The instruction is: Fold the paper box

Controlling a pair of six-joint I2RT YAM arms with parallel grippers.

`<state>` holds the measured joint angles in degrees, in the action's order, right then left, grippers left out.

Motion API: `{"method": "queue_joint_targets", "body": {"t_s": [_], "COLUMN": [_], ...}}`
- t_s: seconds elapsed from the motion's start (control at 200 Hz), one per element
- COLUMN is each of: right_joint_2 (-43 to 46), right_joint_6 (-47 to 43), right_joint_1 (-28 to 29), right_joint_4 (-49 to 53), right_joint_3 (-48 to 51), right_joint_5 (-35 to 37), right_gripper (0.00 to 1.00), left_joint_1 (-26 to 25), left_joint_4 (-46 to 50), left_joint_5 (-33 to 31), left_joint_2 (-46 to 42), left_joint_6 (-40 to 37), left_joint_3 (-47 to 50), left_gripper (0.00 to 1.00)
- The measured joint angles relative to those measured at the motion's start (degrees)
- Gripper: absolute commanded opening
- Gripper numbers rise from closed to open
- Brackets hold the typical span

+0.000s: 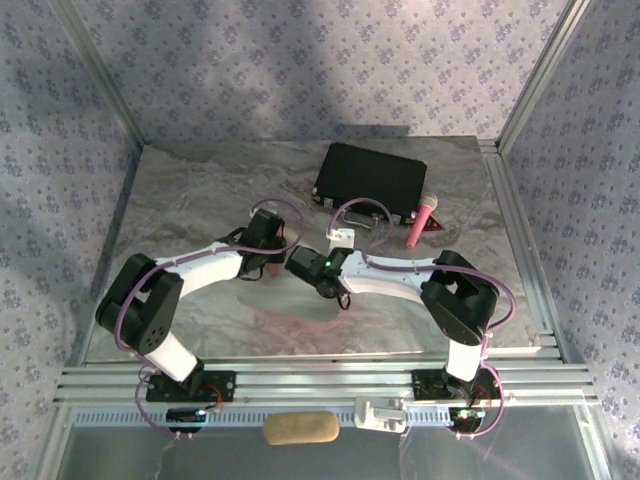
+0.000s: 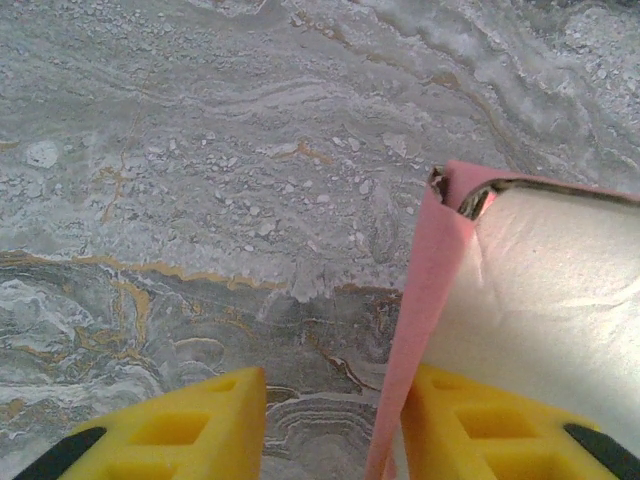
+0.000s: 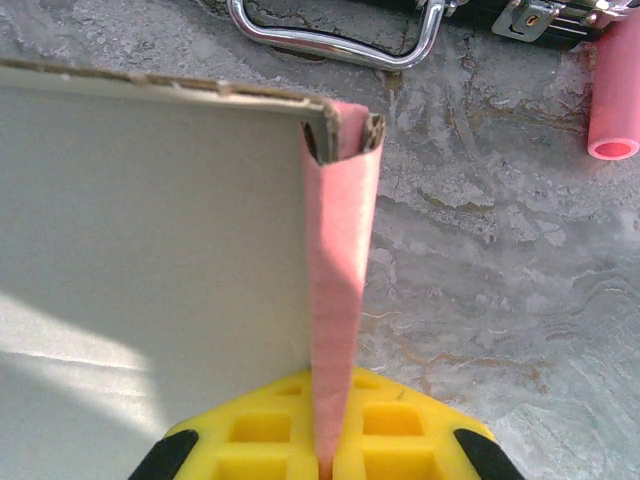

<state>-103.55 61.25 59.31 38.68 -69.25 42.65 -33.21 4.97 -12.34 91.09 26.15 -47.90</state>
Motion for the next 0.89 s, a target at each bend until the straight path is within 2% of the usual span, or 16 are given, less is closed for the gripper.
{"method": "queue_joint_targets", "body": {"t_s": [0.08, 0.26, 0.49, 0.63, 0.894], "right_joint_2": [0.17, 0.17, 0.17, 0.2, 0.9], "right_joint_6": [0.02, 0.02, 0.02, 0.02, 0.0], "right_joint_1": [-0.07, -0.44, -0.46, -0.46, -0.46], "right_joint_4": [-0.11, 0.11, 0.15, 0.15, 0.33], "right_joint_3": [0.98, 1.31, 1.51, 1.51, 1.51], "right_joint_5": [0.0, 0.02, 0.02, 0.02, 0.02], "right_gripper": [0.0, 0.0, 0.0, 0.0, 0.0], "left_joint_1": [0.11, 0.28, 0.96, 1.03, 1.55], "left_joint_4": [-0.11, 0.87, 1.53, 2.51, 2.95], "left_joint_5": [1.31, 3.85, 8.72, 10.19, 9.73], "left_joint_2": [-1.18, -5.14, -7.3, -7.3, -4.24], "left_joint_6": [0.02, 0.09, 0.22, -0.22, -1.46], "left_joint_3": [0.61, 2.38, 2.67, 2.67, 2.67], "left_gripper": [0.41, 0.55, 0.6, 0.59, 0.43]}}
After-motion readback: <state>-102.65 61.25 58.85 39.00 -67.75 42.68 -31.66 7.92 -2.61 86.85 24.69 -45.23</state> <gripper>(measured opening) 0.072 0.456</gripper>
